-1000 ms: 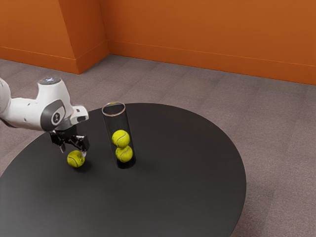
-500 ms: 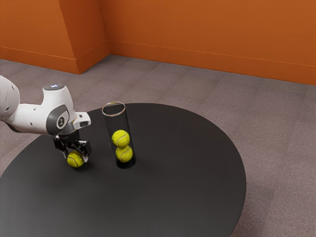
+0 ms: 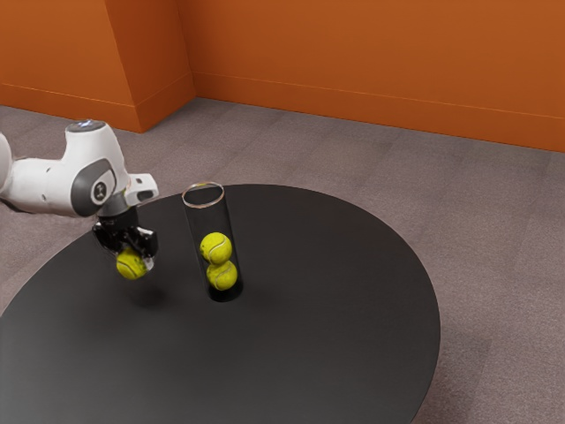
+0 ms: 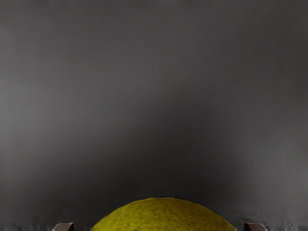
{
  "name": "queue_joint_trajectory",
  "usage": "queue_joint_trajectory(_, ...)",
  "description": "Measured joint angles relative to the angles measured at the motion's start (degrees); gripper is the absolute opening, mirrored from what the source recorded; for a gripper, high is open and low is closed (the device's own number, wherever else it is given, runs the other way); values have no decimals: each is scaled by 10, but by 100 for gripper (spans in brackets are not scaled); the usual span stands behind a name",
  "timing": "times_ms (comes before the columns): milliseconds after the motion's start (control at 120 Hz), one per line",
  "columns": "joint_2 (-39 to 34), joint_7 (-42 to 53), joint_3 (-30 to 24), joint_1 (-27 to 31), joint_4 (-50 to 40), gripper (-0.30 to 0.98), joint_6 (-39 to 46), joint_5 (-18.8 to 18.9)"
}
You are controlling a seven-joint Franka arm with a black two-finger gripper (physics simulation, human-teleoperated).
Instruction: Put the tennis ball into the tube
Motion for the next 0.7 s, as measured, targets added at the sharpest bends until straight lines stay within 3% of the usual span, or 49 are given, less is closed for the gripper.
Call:
queue_joint_trajectory(158,-117,-2,-27,1,4,34,-75,-1)
queue_joint_trajectory(317,-159,-3,-75,13,80,34,-156,-11)
queue_joint_trajectory(700,-91,-1,-129,-45,206,34,-250,-30)
